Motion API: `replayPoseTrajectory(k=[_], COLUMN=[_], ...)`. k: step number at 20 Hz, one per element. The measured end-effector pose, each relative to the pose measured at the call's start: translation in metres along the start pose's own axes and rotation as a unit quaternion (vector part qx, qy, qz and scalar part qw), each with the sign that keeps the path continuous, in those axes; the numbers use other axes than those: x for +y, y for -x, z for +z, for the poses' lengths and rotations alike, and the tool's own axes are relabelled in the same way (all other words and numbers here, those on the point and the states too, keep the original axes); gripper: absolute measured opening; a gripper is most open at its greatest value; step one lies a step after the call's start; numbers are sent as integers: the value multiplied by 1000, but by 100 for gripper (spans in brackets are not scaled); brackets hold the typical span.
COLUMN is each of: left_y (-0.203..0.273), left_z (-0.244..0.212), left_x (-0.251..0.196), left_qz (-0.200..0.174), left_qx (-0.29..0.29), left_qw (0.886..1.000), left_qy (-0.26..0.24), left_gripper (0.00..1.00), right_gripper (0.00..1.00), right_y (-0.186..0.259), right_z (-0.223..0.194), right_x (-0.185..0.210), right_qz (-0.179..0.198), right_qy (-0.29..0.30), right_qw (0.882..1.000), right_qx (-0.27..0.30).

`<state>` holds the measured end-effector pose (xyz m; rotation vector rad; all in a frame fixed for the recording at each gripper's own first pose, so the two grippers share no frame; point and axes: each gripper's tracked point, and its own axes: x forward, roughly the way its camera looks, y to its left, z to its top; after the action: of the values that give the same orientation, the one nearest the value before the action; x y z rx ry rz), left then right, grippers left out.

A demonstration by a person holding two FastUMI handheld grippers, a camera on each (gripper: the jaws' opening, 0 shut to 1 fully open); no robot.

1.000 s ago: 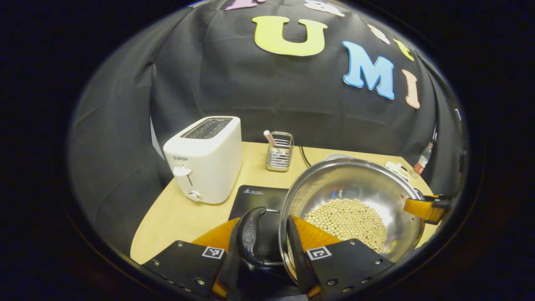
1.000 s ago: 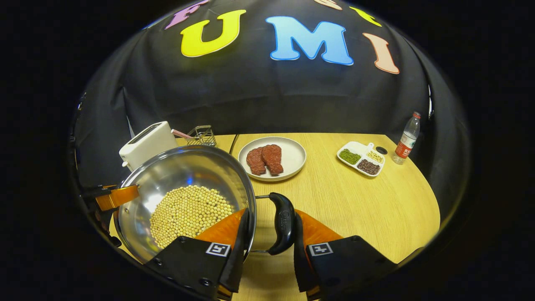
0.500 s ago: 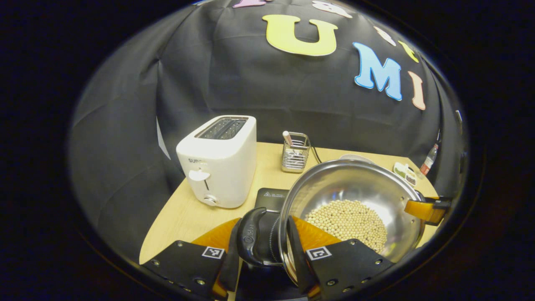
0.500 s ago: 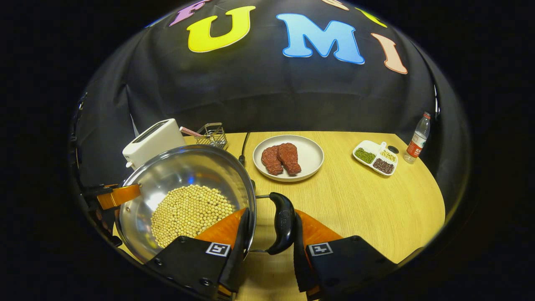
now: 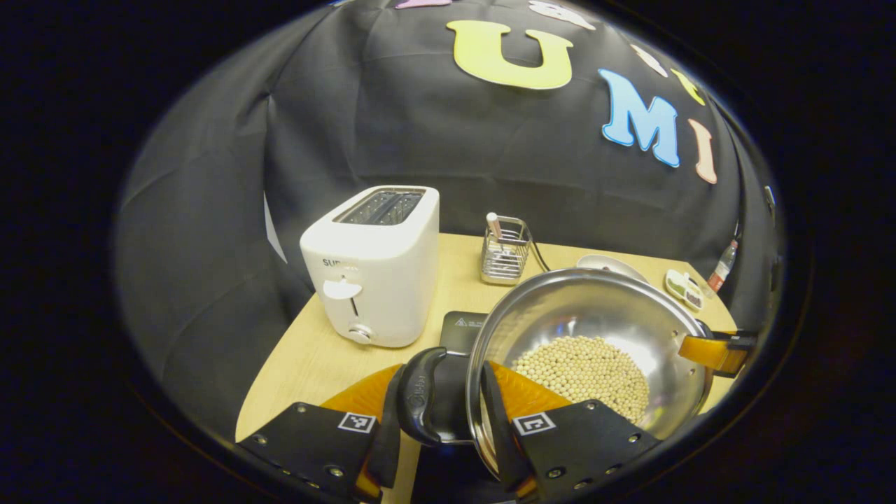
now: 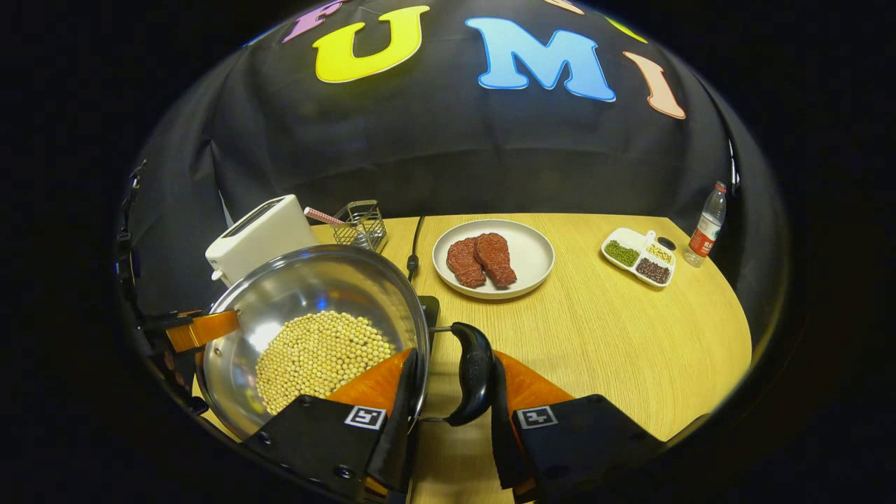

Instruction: First push the handle of the pot to place it horizontally, then grasp the pot with both hands and set it on the induction cooktop.

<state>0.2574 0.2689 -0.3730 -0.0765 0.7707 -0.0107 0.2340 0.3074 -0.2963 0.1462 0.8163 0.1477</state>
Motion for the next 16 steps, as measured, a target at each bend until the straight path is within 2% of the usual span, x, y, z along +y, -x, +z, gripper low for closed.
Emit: replayPoseTrajectory(k=[2,5,7,8,9,10,11,12,13,14,15,16], left_y=[-1,-1,0,1,1,3,5,6,12,18,25,32], left_z=[-1,-3,-5,-6,-8,-10,-9,-7,-3,2,7,14], left_x=[0,1,1,0,-1,0,1,6,8,9,9,11], left_qz=[-1,1,4,7,10,13,21,33,39,46,52,63], left_qx=[1,3,-2,-5,-5,-5,-7,-13,-19,-31,-44,-63], left_qw=[1000,1000,1000,1000,1000,1000,1000,999,999,998,997,996], left_qy=[0,6,2,2,4,10,15,21,25,28,28,26], left_gripper=[53,60,58,63,60,61,59,65,71,76,73,73], right_gripper=[53,55,58,57,60,60,71,76,99,97,98,93], right_y=[-1,-4,-4,-4,-1,3,5,10,14,21,27,33], right_z=[-1,1,1,3,8,12,15,12,12,15,19,25], right_x=[0,0,-1,-1,0,-1,1,2,-2,-7,-11,-16], right_qz=[2,6,10,11,14,13,21,22,21,20,20,22], right_qy=[-1,-4,-5,-3,-1,2,3,3,4,5,5,5], right_qw=[1000,1000,1000,1000,1000,1000,999,1000,1000,1000,999,999], right_qx=[1,2,1,-2,-12,-23,-26,-21,-19,-24,-33,-43])
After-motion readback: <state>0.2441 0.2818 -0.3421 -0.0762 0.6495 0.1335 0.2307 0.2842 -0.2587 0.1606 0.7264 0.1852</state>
